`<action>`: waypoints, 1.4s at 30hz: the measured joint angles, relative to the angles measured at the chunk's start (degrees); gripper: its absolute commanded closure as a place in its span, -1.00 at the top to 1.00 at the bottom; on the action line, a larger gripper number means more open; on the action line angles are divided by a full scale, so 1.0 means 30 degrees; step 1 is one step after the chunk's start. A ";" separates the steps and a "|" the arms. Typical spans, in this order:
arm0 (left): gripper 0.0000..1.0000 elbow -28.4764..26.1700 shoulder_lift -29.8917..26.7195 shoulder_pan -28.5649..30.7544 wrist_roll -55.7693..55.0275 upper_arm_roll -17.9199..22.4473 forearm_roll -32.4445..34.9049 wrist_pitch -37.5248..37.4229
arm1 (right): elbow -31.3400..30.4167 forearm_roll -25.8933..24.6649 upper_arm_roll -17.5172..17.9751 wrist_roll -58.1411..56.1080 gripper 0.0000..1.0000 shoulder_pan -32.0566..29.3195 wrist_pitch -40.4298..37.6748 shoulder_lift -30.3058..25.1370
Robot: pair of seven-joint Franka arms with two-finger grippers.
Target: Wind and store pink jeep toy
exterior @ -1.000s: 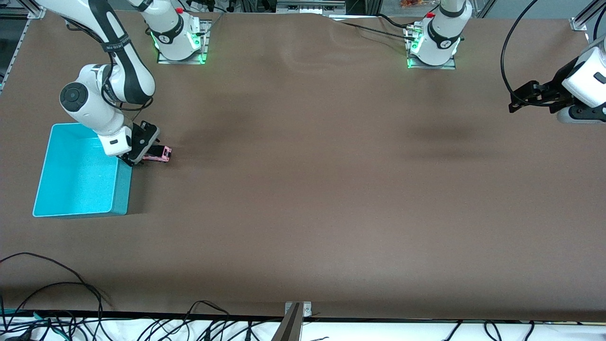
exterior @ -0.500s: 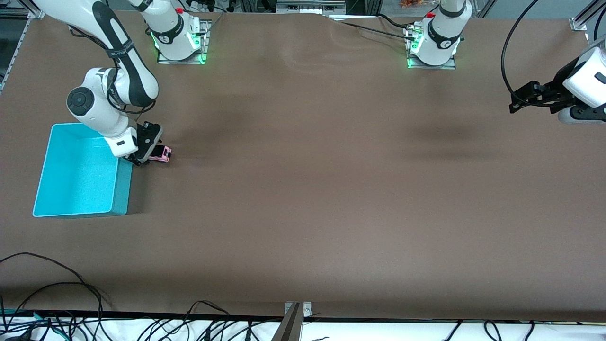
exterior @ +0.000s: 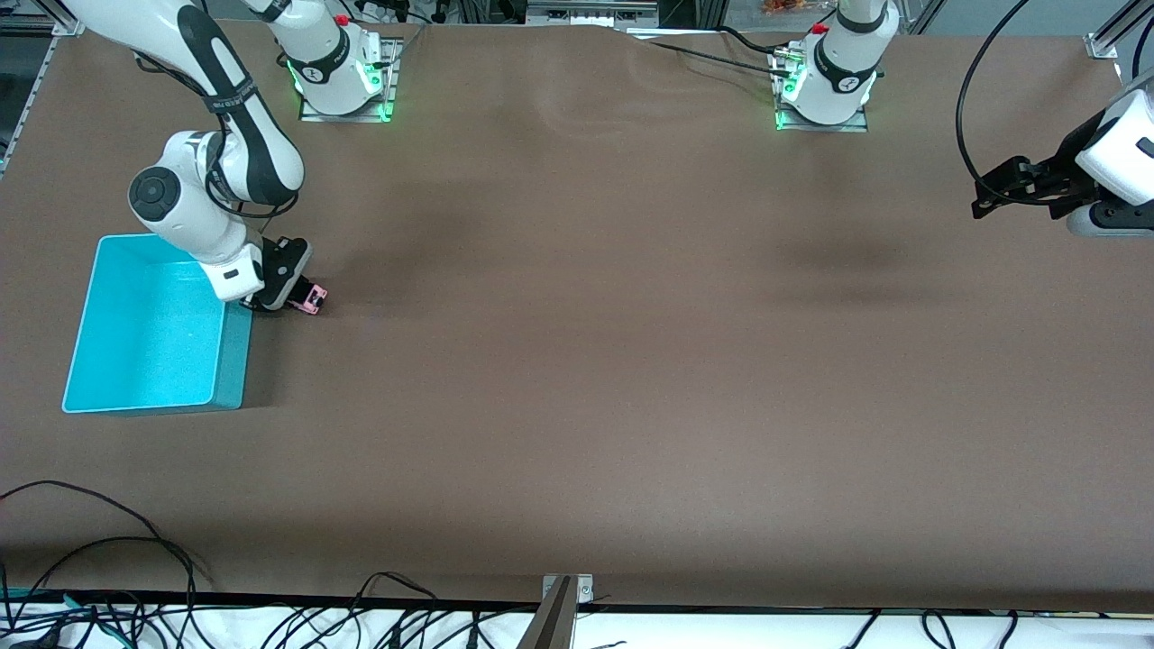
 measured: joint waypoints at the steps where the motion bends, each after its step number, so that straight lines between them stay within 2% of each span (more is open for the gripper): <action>1: 1.00 0.0000 0.0000 0.0000 -0.0001 0.0000 0.0000 0.0002 | 0.0075 0.0000 0.0025 -0.0008 -0.78 0.0002 -0.0050 -0.0146; 6: 1.00 0.0000 0.0000 0.0001 -0.0006 0.0001 0.0000 0.0006 | 0.0992 0.0000 0.0155 -0.0199 -0.79 0.0012 -0.1812 -0.1304; 13: 1.00 0.0000 0.0000 0.0002 -0.0010 0.0001 0.0000 0.0009 | 0.3727 -0.0001 0.0145 -0.1366 -0.79 0.0016 -0.7008 -0.3080; 17: 1.00 0.0000 0.0000 0.0005 -0.0011 0.0002 0.0000 0.0011 | 0.4940 -0.0001 -0.0388 -0.2815 -0.79 0.0003 -0.8910 -0.3475; 29: 1.00 0.0000 0.0000 0.0006 -0.0011 -0.0001 0.0000 0.0011 | 0.5401 -0.0001 -0.3451 -0.8453 -0.78 -0.0377 -0.9553 -0.2711; 34: 1.00 0.0000 -0.0001 0.0006 -0.0011 -0.0015 0.0057 0.0011 | 0.5402 -0.0001 -0.3916 -0.9577 -0.78 -0.0601 -0.9514 -0.2080; 42: 1.00 0.0000 0.0000 -0.0009 -0.0010 -0.0058 0.0194 0.0008 | 0.5243 -0.0001 -0.4014 -1.0489 -0.78 -0.1202 -0.8640 -0.0900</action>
